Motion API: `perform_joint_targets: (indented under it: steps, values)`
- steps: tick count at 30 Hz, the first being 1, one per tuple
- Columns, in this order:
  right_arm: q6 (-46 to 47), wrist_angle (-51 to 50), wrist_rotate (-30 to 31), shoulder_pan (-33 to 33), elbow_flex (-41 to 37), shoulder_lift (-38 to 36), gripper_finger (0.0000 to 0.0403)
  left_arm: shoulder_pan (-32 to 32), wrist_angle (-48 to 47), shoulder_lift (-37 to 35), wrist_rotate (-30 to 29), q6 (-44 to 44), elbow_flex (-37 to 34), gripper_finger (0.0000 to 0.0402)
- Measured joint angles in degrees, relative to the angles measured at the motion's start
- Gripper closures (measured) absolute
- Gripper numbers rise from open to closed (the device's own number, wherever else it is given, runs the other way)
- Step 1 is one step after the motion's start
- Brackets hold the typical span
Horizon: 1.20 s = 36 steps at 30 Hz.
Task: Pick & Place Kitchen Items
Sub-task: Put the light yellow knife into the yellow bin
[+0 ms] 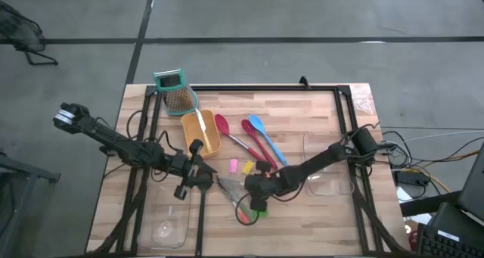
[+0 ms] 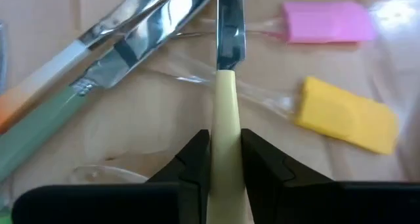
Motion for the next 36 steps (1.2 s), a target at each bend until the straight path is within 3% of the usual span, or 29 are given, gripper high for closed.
perform_joint_targets:
  steps: [14,23,31,36]
  values:
    - [0.45,-12.52,12.29,0.07,4.49,-4.97,0.0336,0.01,-0.07,0.0,-0.02,0.04,0.0,0.0254]
    - [0.44,-12.85,27.79,0.09,4.61,-11.79,0.0335,0.05,-0.52,0.0,-1.21,0.09,0.0,0.0254]
    - [-0.12,-12.61,41.54,1.68,4.61,-16.11,0.0336,0.03,-2.21,0.09,-9.3,-0.34,0.0,0.0254]
    - [-5.56,-7.29,45.97,3.34,4.72,-17.05,0.0334,0.06,-2.75,0.62,-17.64,-2.98,0.0,0.0254]
